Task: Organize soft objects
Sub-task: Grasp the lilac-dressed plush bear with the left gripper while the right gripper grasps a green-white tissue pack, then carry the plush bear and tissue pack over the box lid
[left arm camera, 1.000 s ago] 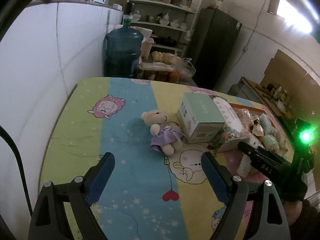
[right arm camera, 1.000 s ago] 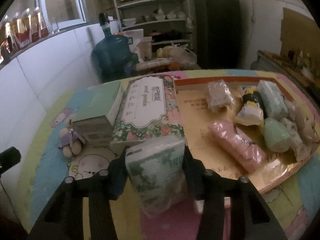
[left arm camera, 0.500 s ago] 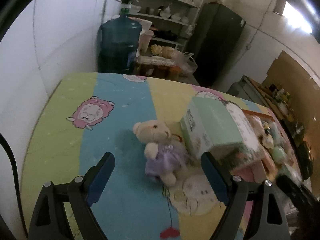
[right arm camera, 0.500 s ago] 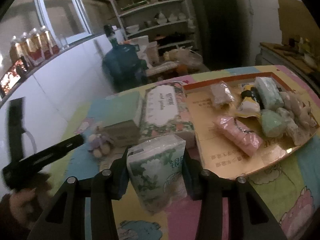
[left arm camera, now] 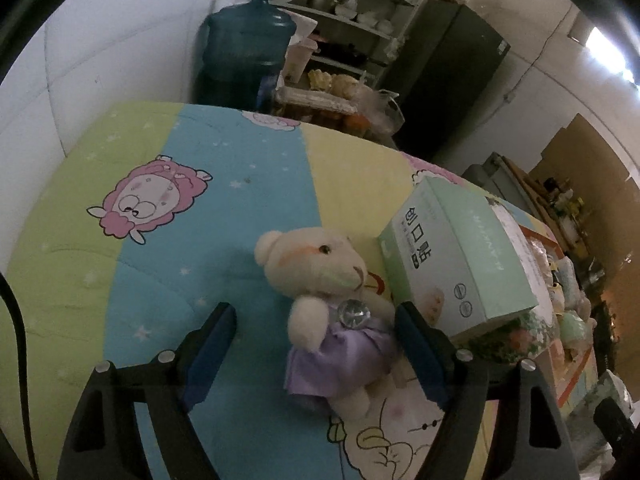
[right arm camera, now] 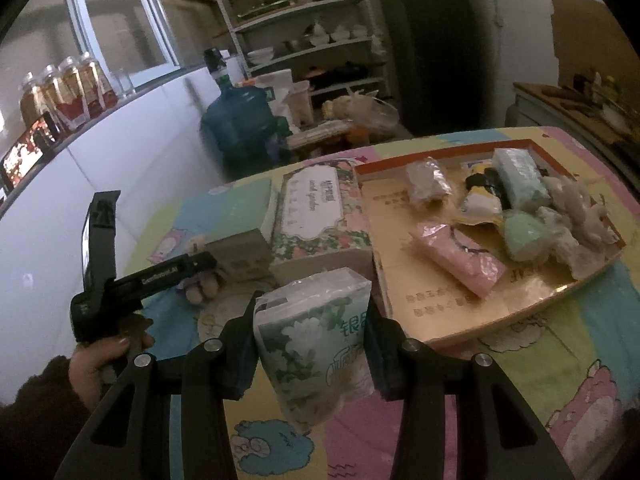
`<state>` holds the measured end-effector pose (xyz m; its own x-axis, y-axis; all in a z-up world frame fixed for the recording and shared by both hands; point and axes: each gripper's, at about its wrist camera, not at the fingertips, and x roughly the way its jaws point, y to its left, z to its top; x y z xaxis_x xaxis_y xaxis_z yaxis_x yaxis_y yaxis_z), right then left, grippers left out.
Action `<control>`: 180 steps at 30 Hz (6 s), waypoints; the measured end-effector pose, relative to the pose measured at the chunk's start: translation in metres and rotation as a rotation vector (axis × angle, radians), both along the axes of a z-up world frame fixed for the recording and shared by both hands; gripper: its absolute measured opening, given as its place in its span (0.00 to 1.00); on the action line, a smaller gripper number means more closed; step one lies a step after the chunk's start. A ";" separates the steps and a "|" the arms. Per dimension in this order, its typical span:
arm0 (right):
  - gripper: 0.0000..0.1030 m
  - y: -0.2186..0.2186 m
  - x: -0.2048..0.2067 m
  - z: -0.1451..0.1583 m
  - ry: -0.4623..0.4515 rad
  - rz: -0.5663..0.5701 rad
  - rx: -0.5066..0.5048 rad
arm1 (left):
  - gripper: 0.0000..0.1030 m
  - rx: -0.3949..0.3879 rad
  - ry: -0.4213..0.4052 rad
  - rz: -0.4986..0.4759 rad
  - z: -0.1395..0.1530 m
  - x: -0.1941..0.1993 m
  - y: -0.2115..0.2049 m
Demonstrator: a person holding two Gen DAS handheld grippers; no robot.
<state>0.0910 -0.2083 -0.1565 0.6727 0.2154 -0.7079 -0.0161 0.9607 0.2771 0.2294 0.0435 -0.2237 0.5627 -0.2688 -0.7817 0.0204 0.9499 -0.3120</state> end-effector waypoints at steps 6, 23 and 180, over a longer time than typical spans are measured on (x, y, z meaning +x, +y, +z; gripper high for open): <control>0.45 0.002 0.002 -0.001 0.008 0.006 0.001 | 0.65 0.059 -0.008 -0.028 -0.001 -0.002 -0.010; 0.45 0.008 -0.004 0.005 -0.007 0.010 0.001 | 0.32 0.049 -0.029 -0.054 0.013 -0.019 -0.019; 0.45 -0.234 0.118 -0.017 0.093 0.105 0.034 | 0.33 0.052 0.050 -0.154 0.042 -0.006 -0.311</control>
